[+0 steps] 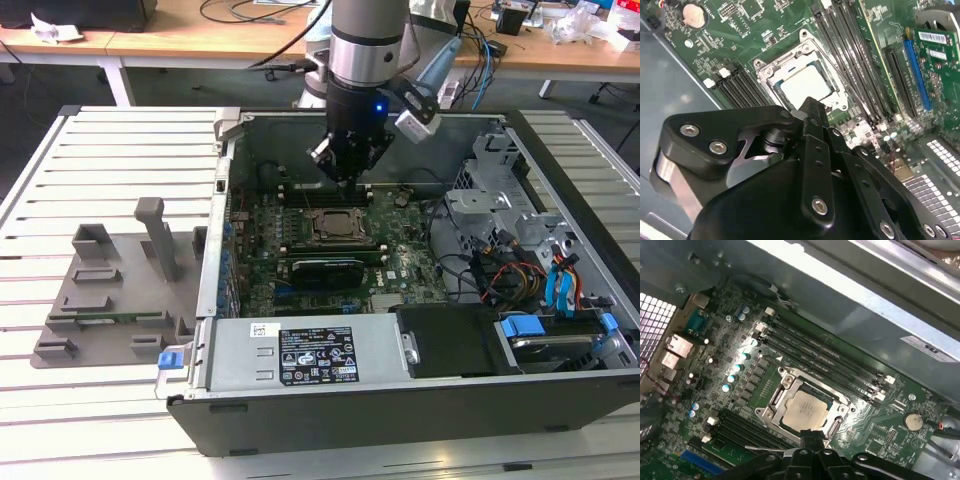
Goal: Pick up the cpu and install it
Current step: 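Install the first cpu locking lever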
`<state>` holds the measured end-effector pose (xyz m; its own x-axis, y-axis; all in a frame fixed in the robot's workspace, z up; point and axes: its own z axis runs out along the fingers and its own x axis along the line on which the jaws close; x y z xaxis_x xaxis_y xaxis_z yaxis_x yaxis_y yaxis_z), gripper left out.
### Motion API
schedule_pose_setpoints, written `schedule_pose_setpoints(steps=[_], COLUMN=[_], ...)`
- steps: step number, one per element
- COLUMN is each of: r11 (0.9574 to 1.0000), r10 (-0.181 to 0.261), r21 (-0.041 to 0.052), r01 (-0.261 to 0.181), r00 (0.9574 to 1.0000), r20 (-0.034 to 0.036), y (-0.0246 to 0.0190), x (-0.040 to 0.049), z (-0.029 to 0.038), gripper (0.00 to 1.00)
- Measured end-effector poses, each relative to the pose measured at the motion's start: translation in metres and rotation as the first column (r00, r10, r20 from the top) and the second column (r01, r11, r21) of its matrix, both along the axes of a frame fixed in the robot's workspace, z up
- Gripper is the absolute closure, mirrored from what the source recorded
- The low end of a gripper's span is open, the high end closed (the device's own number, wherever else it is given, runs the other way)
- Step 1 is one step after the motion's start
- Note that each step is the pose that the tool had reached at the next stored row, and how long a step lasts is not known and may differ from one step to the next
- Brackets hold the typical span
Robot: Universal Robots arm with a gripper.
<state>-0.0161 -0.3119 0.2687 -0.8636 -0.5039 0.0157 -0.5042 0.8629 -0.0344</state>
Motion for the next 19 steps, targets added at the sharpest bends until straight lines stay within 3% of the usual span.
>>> schedule_pose_setpoints(steps=[4,6,9,12,16,19], r11=[0.9964,0.9965,0.9995,0.9992,0.9888,0.9771], r10=[0.085,0.084,0.032,-0.041,-0.149,-0.213], r21=[0.0000,-0.0001,-0.0006,-0.0025,-0.0047,-0.0052], r01=[-0.085,-0.084,-0.032,0.041,0.149,0.213], r00=[0.9964,0.9965,0.9995,0.9992,0.9889,0.9771], r20=[0.0000,0.0001,0.0000,0.0000,0.0002,0.0003], y=[0.0000,0.0000,0.0000,0.0000,0.0000,0.0000], x=[0.0002,0.0002,0.0001,0.0002,0.0002,0.0002], z=[0.0000,0.0000,0.0001,0.0000,0.0000,0.0000], gripper=[0.89,0.89,0.89,0.89,0.89,0.89])
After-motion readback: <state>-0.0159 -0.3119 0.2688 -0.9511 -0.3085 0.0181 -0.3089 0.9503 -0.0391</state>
